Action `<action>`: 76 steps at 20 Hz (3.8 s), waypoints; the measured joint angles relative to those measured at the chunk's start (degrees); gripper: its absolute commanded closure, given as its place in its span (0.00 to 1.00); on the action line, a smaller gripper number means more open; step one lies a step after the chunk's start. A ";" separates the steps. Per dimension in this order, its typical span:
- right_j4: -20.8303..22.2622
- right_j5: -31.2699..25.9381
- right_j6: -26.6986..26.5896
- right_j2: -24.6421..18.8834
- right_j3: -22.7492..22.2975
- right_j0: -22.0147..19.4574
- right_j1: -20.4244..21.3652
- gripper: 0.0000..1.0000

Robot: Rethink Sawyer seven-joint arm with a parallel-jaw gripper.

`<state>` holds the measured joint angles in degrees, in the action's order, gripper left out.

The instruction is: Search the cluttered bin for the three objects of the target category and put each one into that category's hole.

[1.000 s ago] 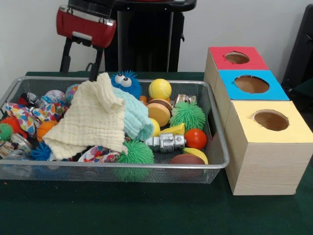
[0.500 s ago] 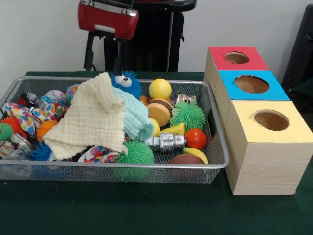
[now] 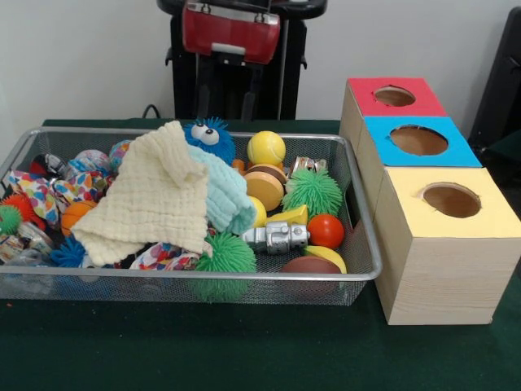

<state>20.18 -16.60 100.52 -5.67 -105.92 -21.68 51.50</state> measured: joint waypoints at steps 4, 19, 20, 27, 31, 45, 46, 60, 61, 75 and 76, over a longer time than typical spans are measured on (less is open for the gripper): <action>-0.62 0.00 0.00 -0.23 -0.62 1.38 -0.02 0.00; -1.70 0.65 0.00 -0.88 -1.20 1.96 -5.33 0.00; -1.70 0.99 0.00 -0.88 -1.24 2.03 -6.11 0.00; -1.72 1.85 0.00 -0.90 -1.47 3.01 -8.00 0.00; -1.72 1.85 0.00 -0.91 -1.83 3.32 -8.31 0.00; -1.68 2.38 0.00 -1.00 -1.86 3.15 -11.38 0.00; -1.68 2.40 0.00 -1.03 -1.85 3.10 -11.59 0.00; -1.63 4.95 0.00 -3.10 -0.08 0.99 -17.55 0.00; -1.63 5.77 0.00 -3.28 0.26 0.81 -17.99 0.00; 0.62 9.99 0.00 0.07 4.15 2.57 -20.67 0.00; 0.87 9.99 0.00 2.15 4.94 3.98 -20.87 0.00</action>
<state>21.05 -6.61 100.52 -3.52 -100.98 -17.71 30.63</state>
